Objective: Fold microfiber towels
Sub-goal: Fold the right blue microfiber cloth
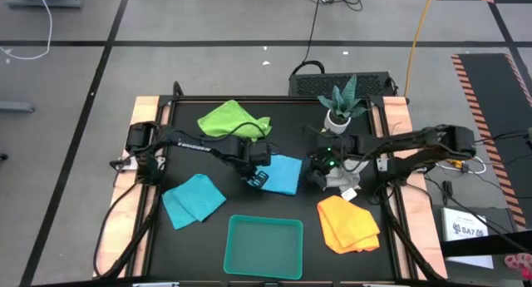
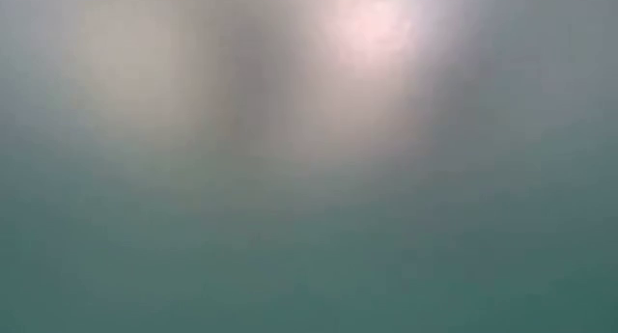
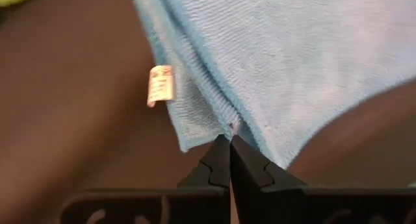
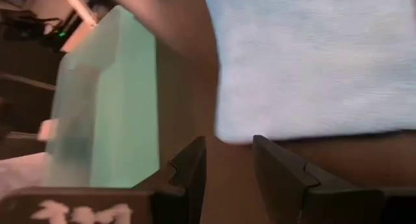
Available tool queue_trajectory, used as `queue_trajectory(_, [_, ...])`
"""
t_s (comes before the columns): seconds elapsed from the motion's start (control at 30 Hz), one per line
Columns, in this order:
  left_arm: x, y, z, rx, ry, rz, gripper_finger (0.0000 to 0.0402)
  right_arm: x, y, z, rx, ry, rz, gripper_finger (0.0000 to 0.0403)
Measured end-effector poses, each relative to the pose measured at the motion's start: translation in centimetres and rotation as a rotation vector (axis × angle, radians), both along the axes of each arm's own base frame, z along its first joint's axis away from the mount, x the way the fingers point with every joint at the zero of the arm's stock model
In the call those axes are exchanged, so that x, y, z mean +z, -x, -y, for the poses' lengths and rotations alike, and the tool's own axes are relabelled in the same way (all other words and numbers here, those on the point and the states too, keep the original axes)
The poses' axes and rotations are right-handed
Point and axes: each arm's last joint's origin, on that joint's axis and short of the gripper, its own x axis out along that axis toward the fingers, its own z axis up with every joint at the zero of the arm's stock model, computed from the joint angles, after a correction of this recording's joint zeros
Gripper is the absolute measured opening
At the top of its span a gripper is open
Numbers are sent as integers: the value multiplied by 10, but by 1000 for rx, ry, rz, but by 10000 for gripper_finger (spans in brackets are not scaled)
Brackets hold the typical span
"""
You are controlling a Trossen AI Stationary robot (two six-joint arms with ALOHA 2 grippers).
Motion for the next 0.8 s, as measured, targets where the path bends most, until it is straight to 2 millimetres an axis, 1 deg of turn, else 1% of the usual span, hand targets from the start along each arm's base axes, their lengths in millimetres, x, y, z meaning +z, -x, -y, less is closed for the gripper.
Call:
queue_trajectory(0.1, [-1,4,-5,-11,-32,-44,0,3,8,-1,-20,18,-39,118])
queue_trajectory(0.23, [-2,6,-13,-25,-72,-56,0,2,11,-1,-28,30,-71,118])
queue_trajectory(0.37, [-4,8,-17,-19,-81,-70,0,0,10,-1,-24,33,-79,118])
queue_trajectory(0.53, [-5,9,-17,-27,-102,-80,2,-1,6,0,-14,48,-53,118])
queue_trajectory(0.7, [-5,9,-17,-36,-104,-73,23,-5,-1,4,-29,53,-22,118])
queue_trajectory(0.8, [-5,9,-17,-40,-107,-79,36,-12,-3,9,-43,47,-46,119])
